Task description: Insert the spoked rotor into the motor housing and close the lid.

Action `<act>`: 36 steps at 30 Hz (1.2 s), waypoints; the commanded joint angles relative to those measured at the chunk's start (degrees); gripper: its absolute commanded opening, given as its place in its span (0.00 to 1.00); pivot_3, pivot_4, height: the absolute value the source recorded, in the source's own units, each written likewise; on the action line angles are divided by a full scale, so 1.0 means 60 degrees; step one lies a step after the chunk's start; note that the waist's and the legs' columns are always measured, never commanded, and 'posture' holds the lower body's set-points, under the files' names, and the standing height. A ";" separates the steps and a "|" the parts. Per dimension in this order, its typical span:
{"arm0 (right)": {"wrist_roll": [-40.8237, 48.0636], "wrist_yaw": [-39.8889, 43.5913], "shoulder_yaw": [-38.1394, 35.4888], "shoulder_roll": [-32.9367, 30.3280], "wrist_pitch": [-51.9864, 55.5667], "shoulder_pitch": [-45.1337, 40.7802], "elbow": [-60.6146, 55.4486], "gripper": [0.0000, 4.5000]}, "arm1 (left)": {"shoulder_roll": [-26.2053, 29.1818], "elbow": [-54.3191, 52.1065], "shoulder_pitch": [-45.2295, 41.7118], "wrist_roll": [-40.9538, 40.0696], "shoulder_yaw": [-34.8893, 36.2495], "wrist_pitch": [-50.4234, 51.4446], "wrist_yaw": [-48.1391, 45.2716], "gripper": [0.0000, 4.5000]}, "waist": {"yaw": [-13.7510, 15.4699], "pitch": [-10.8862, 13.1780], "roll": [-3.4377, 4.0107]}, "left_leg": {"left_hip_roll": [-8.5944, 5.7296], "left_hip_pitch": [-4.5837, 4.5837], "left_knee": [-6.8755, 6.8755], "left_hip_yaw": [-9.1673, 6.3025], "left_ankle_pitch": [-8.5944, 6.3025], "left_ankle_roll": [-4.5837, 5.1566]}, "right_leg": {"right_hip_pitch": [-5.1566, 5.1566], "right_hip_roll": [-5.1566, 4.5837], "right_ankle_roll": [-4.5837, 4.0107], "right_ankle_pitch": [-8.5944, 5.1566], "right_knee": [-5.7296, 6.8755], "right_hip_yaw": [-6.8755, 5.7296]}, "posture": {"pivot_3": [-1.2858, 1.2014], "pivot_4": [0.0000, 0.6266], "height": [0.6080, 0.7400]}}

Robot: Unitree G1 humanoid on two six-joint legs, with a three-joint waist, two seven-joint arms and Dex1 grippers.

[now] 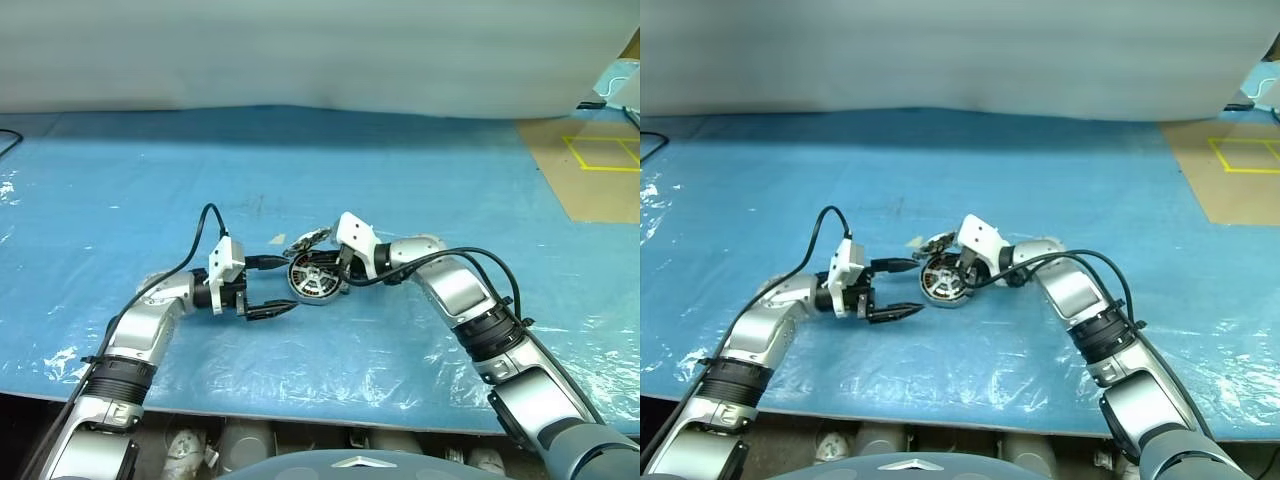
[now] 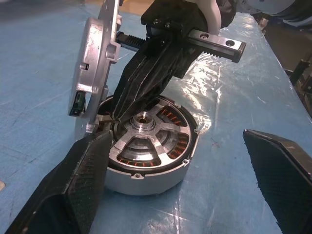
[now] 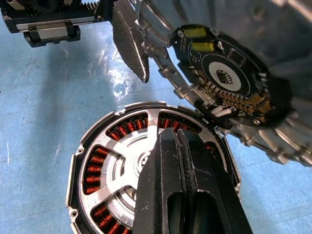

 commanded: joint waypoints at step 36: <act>0.2442 -0.0192 -0.2064 0.0736 0.2956 -0.0292 -0.0064 0.01 | -0.0225 0.0617 -0.0497 0.0173 -0.0044 -0.0666 -0.0283 1.00 | 0.0023 0.0001 0.0006 | 0.0001 -0.0061 -0.0010 0.0000 0.0000 -0.0001 | -0.0052 -0.0002 0.0000 0.0000 -0.0011 -0.0007 | 0.52 0.24 1.00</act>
